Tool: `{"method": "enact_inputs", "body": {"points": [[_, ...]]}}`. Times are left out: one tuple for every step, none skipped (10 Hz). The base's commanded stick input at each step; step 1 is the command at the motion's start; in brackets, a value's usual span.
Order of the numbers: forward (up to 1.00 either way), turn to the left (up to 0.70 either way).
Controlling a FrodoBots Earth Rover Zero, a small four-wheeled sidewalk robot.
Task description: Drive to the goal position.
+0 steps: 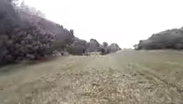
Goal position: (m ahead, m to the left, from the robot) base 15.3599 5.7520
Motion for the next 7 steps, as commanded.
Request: {"method": "enact_inputs", "body": {"points": [[1.00, -0.08], [1.00, 0.00], [1.00, 0.00], [1.00, 0.00], [1.00, 0.00], [1.00, 0.00], [1.00, 0.00]]}}
